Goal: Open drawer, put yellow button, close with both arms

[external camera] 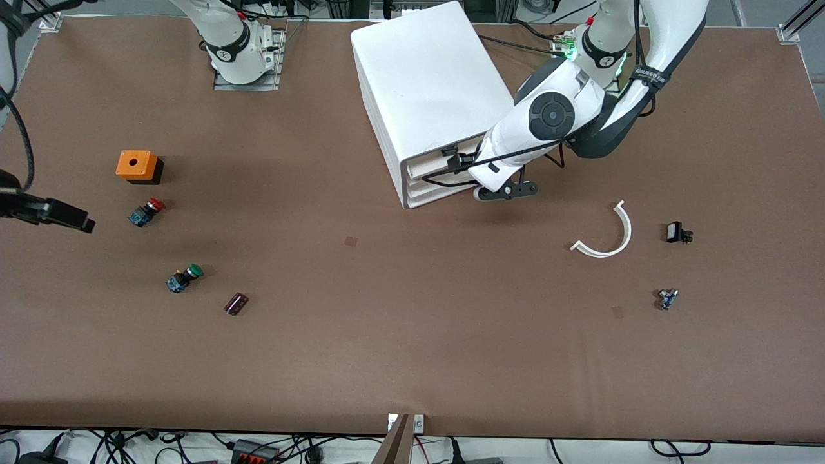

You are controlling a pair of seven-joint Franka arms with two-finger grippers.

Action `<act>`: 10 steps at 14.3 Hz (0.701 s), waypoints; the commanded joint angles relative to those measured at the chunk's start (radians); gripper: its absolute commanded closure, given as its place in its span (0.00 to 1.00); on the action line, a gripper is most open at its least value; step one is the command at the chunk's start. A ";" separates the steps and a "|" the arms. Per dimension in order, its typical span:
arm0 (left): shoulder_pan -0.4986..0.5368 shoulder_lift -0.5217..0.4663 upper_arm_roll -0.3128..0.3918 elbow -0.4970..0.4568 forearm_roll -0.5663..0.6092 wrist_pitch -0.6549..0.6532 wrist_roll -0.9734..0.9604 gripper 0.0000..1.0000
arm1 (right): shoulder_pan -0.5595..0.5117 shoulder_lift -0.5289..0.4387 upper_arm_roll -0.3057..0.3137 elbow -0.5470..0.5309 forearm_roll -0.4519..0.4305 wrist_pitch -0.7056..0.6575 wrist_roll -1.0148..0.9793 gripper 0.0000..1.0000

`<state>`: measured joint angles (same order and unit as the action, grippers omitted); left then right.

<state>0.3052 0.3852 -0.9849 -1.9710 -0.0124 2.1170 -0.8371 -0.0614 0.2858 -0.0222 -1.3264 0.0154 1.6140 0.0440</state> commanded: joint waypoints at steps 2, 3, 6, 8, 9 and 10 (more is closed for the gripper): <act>0.014 -0.011 -0.032 -0.034 -0.026 -0.005 0.003 0.00 | -0.023 -0.074 0.015 -0.073 -0.023 0.024 -0.084 0.00; 0.014 -0.009 -0.032 -0.035 -0.037 -0.005 0.003 0.00 | -0.021 -0.082 0.013 -0.076 -0.029 0.015 -0.084 0.00; 0.012 -0.009 -0.034 -0.040 -0.047 -0.006 0.003 0.00 | -0.018 -0.126 0.015 -0.132 -0.031 -0.017 -0.062 0.00; 0.012 -0.009 -0.034 -0.039 -0.047 -0.006 0.004 0.00 | -0.018 -0.172 0.015 -0.222 -0.031 0.027 -0.064 0.00; 0.014 -0.011 -0.032 -0.037 -0.047 -0.008 0.004 0.00 | -0.018 -0.198 0.016 -0.268 -0.031 0.053 -0.064 0.00; 0.023 -0.017 -0.032 -0.025 -0.047 -0.017 0.012 0.00 | -0.015 -0.230 0.016 -0.319 -0.034 0.082 -0.064 0.00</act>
<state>0.3065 0.3865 -0.9983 -1.9918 -0.0379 2.1168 -0.8371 -0.0736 0.1573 -0.0179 -1.4998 -0.0007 1.6312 -0.0163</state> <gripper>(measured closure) 0.000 0.000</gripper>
